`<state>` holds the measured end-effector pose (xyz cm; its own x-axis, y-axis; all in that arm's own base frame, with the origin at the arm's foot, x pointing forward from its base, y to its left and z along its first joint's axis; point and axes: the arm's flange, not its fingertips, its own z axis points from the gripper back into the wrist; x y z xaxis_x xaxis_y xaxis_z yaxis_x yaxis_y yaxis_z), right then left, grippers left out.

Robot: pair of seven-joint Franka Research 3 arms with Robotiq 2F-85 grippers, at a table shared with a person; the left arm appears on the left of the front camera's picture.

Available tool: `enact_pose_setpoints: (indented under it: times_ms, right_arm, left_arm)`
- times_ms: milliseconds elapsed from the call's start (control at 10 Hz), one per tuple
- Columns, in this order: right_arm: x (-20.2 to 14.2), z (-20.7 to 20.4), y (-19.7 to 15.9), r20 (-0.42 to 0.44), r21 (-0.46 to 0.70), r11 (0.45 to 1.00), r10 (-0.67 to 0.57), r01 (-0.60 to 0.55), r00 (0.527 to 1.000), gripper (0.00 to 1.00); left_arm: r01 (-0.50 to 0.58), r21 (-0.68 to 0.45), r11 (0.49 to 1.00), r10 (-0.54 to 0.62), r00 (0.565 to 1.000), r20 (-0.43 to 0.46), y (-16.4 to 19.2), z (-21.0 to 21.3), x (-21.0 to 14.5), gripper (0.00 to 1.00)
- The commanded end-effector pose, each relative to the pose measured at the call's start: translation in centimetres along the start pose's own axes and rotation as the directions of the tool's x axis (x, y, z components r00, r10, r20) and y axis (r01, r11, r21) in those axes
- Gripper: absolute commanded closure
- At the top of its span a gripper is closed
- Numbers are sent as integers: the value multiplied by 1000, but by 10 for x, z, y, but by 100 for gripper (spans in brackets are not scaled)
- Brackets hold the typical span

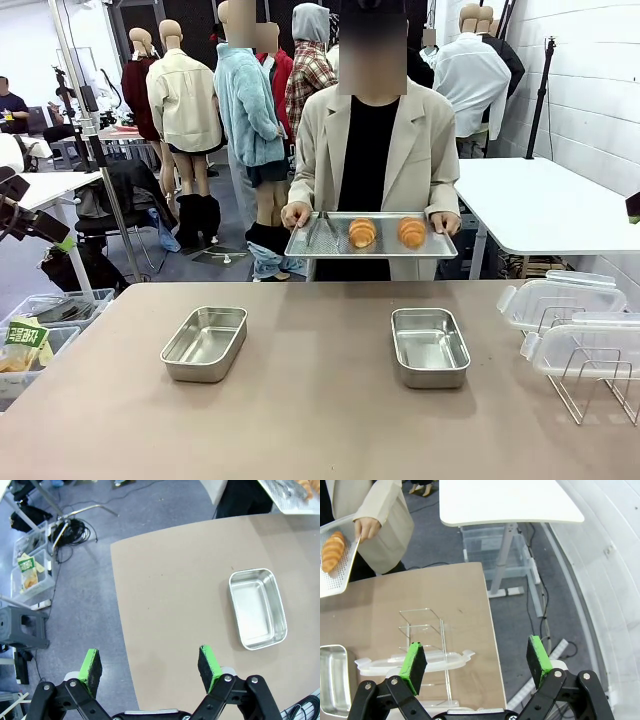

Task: Place the bread in airtight containers.
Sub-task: Lift both Airtight Container.

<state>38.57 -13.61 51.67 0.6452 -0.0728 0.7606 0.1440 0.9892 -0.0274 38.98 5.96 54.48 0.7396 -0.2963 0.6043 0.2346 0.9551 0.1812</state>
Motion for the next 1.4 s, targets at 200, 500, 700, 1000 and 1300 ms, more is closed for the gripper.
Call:
enact_pose_setpoints:
  times_ms: [200,500,700,1000,1300]
  right_arm:
    - [0,1,-1,-3,-7,1000,12,-12,1000,0]
    - [0,1,-1,-3,-7,1000,12,-12,1000,0]
    - [0,1,-1,-3,-7,1000,12,-12,1000,0]
    - [0,1,-1,-3,-7,1000,12,-12,1000,0]
    - [0,1,-1,-3,-7,1000,12,-12,1000,0]
  left_arm:
    - [0,-5,1000,0,1000,6,1,-2,1,0]
    - [0,-5,1000,0,1000,6,1,-2,1,0]
    - [0,-5,1000,0,1000,6,1,-2,1,0]
    - [0,-5,1000,0,1000,6,1,-2,1,0]
    - [0,-5,1000,0,1000,6,1,-2,1,0]
